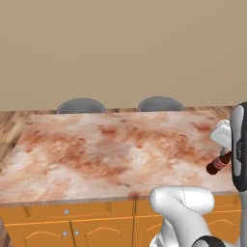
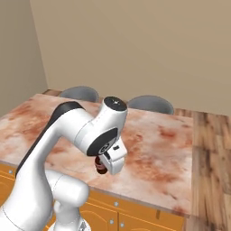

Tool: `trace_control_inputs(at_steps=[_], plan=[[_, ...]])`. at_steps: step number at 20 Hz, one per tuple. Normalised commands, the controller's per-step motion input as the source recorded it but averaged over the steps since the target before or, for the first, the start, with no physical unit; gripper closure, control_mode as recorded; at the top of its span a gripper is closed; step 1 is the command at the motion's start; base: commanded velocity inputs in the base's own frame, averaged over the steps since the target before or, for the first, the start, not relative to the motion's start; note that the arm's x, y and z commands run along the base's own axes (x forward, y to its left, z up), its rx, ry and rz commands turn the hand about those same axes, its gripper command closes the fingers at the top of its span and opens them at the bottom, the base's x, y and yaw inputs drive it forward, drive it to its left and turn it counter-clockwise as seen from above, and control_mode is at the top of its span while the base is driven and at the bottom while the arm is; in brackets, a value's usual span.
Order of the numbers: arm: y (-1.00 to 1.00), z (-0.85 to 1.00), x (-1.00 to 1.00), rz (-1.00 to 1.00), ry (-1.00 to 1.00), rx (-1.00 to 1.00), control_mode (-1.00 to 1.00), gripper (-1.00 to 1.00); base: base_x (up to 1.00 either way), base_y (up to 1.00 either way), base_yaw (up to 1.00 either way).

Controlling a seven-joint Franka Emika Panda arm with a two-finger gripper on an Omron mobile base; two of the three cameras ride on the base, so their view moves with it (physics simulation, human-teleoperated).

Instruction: Move the drinks to the dining counter.

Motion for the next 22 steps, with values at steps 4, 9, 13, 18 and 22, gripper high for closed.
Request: trace_control_inputs(at_steps=[4,9,13,18,22], plan=[[0.0,-0.21,0.45,0.0,0.0,-0.04,-1.0,1.0,0.0,0.0,0.0],[0.0,-0.29,0.57,0.0,0.0,-0.04,-1.0,1.0,0.0,0.0,0.0],[0.0,-0.26,0.62,0.0,0.0,0.0,-1.0,1.0,0.0,0.0,0.0],[0.0,-0.19,0.58,0.0,0.0,0.0,-1.0,1.0,0.0,0.0,0.0],[0.0,-0.15,0.49,0.0,0.01,0.0,-1.0,1.0,0.0,0.0,0.0]])
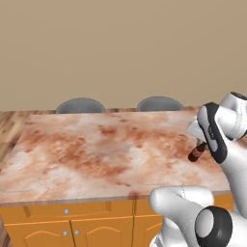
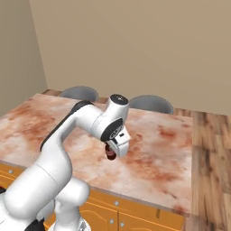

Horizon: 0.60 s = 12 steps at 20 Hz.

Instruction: Move the drinks to the dining counter.

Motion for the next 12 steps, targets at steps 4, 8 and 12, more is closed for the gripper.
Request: trace_control_inputs(at_steps=[4,8,12], plan=[[0.0,-0.16,0.39,0.0,0.07,0.0,-1.0,1.0,0.0,0.0,0.0],[0.0,-0.27,0.32,0.0,0.11,0.0,-1.0,1.0,0.0,0.0,0.0],[0.0,-0.23,0.27,0.0,0.05,0.0,-1.0,1.0,0.0,0.0,0.0]])
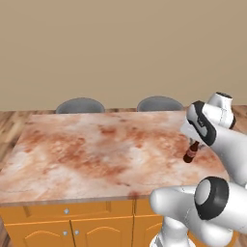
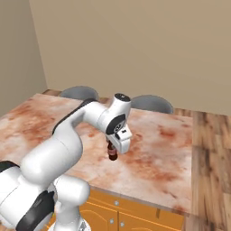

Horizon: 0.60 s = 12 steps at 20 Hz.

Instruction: Move the drinks to the dining counter.

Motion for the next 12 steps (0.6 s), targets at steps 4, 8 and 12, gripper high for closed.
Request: trace_control_inputs(at_steps=[4,8,12], plan=[[0.0,-0.2,0.22,0.0,0.0,0.0,-1.0,1.0,0.0,0.0,0.0],[0.0,-0.24,0.17,0.0,0.0,0.0,-1.0,1.0,0.0,0.0,0.0],[0.0,-0.28,0.12,0.0,0.0,0.0,-1.0,1.0,0.0,0.0,0.0]])
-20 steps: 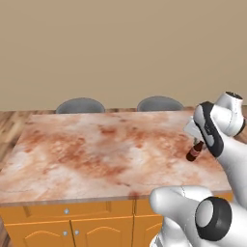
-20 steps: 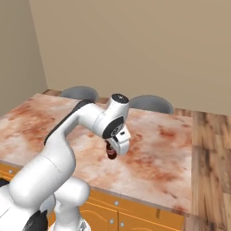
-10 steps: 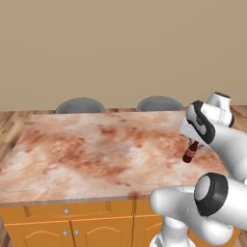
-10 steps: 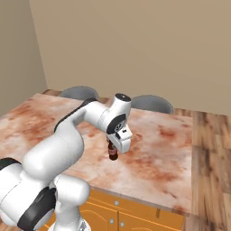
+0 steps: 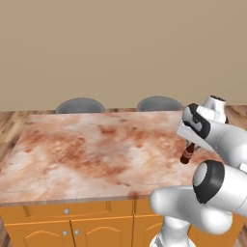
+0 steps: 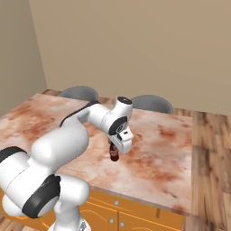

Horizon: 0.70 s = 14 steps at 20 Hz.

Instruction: Move the drinks to the dining counter.

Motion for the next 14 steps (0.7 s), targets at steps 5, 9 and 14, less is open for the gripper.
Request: trace_control_inputs(at_steps=[5,9,14], plan=[[0.0,-0.27,0.13,0.0,0.0,0.0,-1.0,1.0,0.0,0.0,0.0],[0.0,-0.23,0.18,0.0,0.0,0.0,-1.0,1.0,0.0,0.0,0.0],[0.0,-0.19,0.16,0.0,0.0,0.0,-1.0,1.0,0.0,0.0,0.0]])
